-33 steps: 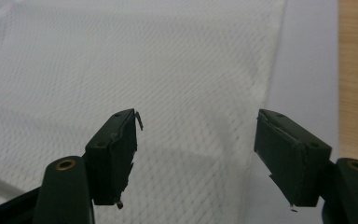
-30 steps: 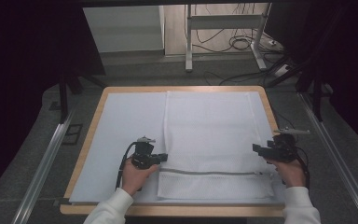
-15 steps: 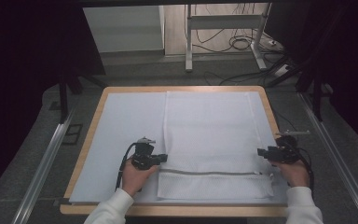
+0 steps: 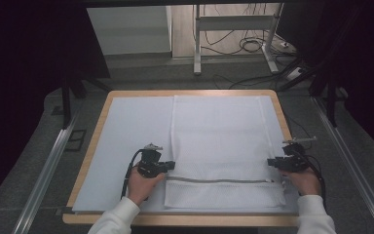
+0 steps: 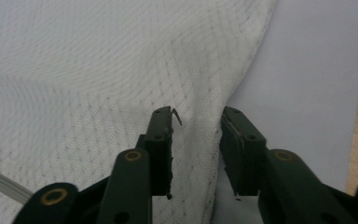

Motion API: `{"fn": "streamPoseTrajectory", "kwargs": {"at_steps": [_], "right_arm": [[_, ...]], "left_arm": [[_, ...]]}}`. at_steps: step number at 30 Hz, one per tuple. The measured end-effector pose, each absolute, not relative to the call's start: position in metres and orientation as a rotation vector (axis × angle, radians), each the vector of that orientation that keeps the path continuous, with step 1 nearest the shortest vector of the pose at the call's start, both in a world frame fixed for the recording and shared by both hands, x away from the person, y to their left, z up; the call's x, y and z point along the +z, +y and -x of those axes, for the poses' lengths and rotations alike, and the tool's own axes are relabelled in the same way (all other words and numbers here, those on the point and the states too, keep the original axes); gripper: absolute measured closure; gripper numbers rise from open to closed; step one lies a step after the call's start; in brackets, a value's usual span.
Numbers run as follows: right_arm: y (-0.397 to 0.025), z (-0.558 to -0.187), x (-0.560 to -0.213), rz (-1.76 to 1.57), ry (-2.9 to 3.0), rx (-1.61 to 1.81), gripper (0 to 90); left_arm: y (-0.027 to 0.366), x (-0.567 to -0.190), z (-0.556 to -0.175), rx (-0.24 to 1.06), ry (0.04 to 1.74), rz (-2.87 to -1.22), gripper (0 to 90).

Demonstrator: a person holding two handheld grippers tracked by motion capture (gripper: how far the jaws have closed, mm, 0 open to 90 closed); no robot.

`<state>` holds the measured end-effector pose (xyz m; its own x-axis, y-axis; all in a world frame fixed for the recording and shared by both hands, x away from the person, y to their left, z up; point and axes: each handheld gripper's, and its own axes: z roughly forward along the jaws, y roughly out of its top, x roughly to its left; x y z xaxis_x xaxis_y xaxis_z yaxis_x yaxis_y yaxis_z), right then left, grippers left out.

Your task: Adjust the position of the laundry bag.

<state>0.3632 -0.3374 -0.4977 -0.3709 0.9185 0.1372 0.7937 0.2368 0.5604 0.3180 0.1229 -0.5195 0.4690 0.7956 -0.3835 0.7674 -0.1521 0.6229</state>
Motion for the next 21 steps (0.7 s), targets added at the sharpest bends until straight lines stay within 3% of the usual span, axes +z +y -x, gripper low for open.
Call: {"fn": "streamPoseTrajectory", "kwargs": {"at_steps": [8, 21], "right_arm": [[-0.3392, -0.3637, -0.5011, -1.621, 2.307, 0.831, 84.0], [-0.3393, -0.3632, -0.4993, -1.616, 2.3, 0.855, 86.5]], "left_arm": [[0.1238, -0.5188, -0.3183, 0.036, 1.305, -1.911, 89.8], [0.1248, -0.5169, -0.3177, 0.046, 1.3, -1.913, 89.8]]}}
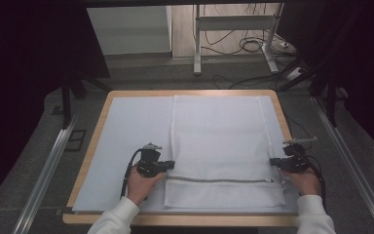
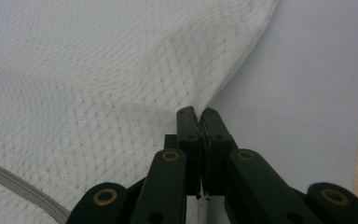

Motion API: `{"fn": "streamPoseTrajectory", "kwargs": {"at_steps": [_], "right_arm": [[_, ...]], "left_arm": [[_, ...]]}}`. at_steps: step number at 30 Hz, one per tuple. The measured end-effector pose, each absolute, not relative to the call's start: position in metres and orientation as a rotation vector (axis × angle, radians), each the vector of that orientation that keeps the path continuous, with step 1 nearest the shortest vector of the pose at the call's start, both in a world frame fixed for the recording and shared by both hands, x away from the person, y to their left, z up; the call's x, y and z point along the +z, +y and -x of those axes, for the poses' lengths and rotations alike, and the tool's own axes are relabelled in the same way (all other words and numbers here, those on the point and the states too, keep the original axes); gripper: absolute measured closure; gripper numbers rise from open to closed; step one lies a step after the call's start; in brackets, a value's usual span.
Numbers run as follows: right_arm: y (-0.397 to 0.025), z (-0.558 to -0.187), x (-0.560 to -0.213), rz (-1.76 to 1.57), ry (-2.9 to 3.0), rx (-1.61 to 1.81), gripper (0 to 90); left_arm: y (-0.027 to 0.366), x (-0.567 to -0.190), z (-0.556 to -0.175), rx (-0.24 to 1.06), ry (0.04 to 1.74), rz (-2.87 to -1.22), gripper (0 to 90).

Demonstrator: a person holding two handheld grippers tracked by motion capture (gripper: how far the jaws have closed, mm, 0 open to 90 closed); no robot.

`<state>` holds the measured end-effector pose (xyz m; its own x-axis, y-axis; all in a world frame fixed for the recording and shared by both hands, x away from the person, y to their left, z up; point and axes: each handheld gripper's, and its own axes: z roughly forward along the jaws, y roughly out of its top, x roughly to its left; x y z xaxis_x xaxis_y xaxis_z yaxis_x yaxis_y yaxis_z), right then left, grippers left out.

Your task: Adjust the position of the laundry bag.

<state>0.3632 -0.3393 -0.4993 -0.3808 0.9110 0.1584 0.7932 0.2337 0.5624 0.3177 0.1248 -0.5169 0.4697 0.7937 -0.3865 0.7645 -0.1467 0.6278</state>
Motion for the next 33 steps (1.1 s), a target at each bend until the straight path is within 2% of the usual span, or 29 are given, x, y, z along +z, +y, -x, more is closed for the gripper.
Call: {"fn": "streamPoseTrajectory", "kwargs": {"at_steps": [15, 33], "right_arm": [[-0.332, -0.365, -0.5, -1.584, 2.315, 0.853, 86.9], [-0.313, -0.362, -0.497, -1.519, 2.354, 0.883, 86.9]], "left_arm": [[0.133, -0.517, -0.317, 0.049, 1.31, -1.905, 89.8], [0.159, -0.515, -0.312, 0.055, 1.331, -1.88, 89.8]]}}
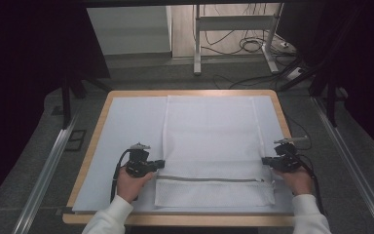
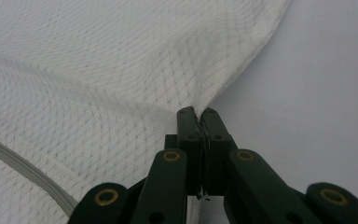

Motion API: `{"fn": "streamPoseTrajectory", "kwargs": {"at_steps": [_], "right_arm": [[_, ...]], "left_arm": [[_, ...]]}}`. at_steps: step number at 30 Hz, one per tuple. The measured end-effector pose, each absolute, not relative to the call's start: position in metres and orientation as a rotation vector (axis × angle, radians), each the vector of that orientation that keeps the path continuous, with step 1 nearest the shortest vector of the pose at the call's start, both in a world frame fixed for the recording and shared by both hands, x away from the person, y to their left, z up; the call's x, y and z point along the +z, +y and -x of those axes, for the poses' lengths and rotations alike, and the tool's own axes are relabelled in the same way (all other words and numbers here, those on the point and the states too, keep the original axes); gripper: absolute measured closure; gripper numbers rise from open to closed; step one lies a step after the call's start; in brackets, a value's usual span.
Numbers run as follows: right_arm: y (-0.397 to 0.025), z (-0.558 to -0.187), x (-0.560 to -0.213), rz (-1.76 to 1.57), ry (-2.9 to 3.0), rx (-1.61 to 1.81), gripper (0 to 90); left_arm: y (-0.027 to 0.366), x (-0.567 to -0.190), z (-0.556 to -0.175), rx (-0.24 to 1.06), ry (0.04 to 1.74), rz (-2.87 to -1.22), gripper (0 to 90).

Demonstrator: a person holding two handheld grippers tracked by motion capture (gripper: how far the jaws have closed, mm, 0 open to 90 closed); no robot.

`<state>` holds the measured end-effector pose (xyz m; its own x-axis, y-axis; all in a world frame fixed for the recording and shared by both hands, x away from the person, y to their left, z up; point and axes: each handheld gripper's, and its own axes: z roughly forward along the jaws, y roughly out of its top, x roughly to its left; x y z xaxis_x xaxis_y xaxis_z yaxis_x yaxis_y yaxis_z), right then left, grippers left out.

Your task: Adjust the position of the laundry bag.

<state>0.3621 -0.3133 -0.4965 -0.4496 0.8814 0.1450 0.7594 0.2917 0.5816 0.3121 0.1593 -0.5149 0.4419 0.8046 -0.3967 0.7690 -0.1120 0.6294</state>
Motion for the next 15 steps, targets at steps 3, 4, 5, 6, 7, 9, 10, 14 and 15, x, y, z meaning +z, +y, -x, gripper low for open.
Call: {"fn": "streamPoseTrajectory", "kwargs": {"at_steps": [3, 4, 5, 6, 7, 9, 10, 14, 15], "right_arm": [[-0.309, -0.362, -0.497, -1.499, 2.36, 0.882, 86.8], [-0.306, -0.362, -0.497, -1.489, 2.362, 0.878, 86.8], [-0.305, -0.362, -0.497, -1.483, 2.364, 0.878, 86.8], [-0.304, -0.362, -0.497, -1.483, 2.364, 0.877, 86.8], [-0.303, -0.361, -0.497, -1.48, 2.369, 0.877, 86.8], [-0.302, -0.361, -0.497, -1.478, 2.371, 0.878, 86.8], [-0.302, -0.361, -0.497, -1.478, 2.371, 0.878, 86.8], [-0.3, -0.36, -0.497, -1.475, 2.373, 0.885, 86.8], [-0.299, -0.36, -0.497, -1.467, 2.378, 0.889, 86.8]], "left_arm": [[0.163, -0.516, -0.311, 0.049, 1.332, -1.878, 89.8], [0.165, -0.517, -0.311, 0.047, 1.331, -1.881, 89.8], [0.166, -0.517, -0.31, 0.047, 1.332, -1.883, 89.8], [0.166, -0.517, -0.31, 0.047, 1.332, -1.883, 89.8], [0.168, -0.517, -0.31, 0.05, 1.333, -1.882, 89.8], [0.169, -0.516, -0.31, 0.052, 1.335, -1.88, 89.8], [0.169, -0.516, -0.31, 0.052, 1.335, -1.88, 89.8], [0.172, -0.516, -0.308, 0.055, 1.337, -1.879, 89.8], [0.174, -0.516, -0.308, 0.058, 1.341, -1.875, 89.8]]}}
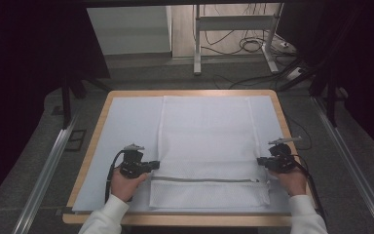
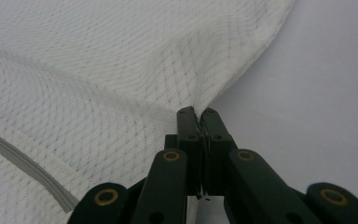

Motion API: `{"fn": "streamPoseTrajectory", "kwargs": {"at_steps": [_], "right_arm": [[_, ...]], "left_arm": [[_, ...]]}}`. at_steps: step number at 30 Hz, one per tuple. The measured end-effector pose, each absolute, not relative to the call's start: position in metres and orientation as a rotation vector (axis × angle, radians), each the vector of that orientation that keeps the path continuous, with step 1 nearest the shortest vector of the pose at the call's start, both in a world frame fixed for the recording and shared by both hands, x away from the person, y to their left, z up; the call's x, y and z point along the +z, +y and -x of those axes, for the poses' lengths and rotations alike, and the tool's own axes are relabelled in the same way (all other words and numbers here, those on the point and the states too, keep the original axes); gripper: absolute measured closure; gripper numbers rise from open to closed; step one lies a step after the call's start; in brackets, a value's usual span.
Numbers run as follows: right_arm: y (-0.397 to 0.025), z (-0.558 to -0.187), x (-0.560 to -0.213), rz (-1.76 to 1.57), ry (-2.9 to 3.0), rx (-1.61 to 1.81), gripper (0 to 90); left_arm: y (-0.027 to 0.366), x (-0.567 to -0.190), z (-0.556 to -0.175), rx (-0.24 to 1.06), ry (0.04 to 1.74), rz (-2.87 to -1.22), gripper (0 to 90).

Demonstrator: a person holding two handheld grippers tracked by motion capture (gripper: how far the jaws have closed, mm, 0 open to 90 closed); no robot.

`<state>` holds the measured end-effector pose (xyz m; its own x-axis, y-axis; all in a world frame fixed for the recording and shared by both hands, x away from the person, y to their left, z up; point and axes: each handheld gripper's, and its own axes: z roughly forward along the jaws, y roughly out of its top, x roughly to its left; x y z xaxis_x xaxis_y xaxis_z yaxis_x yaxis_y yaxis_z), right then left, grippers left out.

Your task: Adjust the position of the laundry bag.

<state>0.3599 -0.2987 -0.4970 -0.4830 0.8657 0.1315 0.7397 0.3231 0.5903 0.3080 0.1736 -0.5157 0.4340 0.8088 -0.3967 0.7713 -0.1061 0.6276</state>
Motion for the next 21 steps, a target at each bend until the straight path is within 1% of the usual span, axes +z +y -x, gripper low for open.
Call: {"fn": "streamPoseTrajectory", "kwargs": {"at_steps": [21], "right_arm": [[-0.28, -0.357, -0.496, -1.408, 2.417, 0.904, 86.8]], "left_arm": [[0.194, -0.518, -0.305, 0.069, 1.377, -1.855, 89.7]]}}
